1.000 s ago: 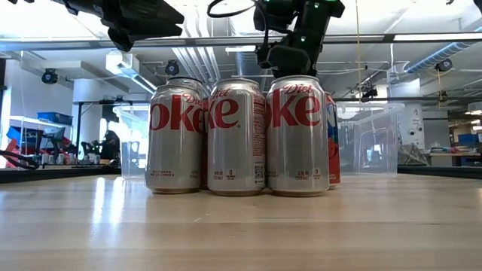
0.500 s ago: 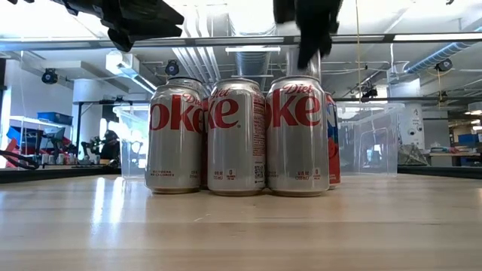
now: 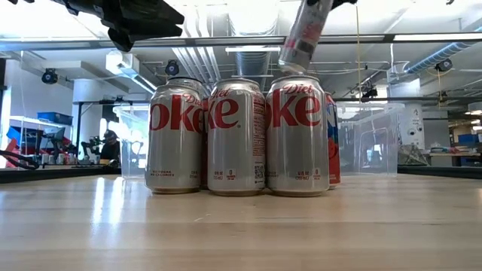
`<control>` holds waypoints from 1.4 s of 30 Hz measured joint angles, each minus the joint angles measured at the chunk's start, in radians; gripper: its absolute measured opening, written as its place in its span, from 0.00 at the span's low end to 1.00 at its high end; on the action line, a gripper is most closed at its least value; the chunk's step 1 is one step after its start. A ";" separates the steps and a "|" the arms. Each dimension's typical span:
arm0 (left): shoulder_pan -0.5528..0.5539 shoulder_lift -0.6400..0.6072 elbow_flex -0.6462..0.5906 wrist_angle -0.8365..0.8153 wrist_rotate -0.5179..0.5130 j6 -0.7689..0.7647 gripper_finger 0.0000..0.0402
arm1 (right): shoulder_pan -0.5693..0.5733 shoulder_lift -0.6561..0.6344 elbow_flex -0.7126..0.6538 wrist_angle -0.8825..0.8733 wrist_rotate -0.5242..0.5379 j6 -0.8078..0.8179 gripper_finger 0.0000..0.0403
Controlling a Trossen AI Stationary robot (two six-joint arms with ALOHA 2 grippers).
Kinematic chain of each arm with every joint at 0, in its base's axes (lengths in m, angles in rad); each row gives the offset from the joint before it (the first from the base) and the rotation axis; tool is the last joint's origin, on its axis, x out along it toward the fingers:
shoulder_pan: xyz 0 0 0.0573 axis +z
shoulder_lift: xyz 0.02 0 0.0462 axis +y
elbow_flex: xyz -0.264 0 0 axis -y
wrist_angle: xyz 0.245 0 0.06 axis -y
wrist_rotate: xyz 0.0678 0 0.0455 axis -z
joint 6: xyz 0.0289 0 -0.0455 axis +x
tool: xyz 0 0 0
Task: Sort soda cans
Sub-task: Put the top white-pink soda can into the right transparent bin
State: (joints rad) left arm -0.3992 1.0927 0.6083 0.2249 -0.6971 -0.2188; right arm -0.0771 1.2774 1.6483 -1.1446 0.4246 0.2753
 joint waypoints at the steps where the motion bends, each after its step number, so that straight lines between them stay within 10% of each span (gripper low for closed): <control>1: 0.000 0.000 0.000 0.000 0.000 0.000 0.33 | -0.016 -0.011 -0.003 -0.027 0.066 0.025 0.63; 10: 0.000 0.000 0.000 -0.001 0.000 0.000 0.33 | -0.248 -0.031 -0.127 -0.196 0.061 0.289 0.63; 21: 0.000 0.000 0.000 -0.004 0.002 0.000 0.33 | -0.501 0.029 -0.288 -0.025 -0.139 0.158 0.64; 42: 0.000 0.000 0.000 0.016 0.001 0.000 0.33 | -0.672 0.207 -0.331 0.089 -0.197 0.064 0.65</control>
State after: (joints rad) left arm -0.3992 1.0924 0.6083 0.2408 -0.6960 -0.2188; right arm -0.7496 1.4841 1.3170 -1.0557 0.2280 0.3393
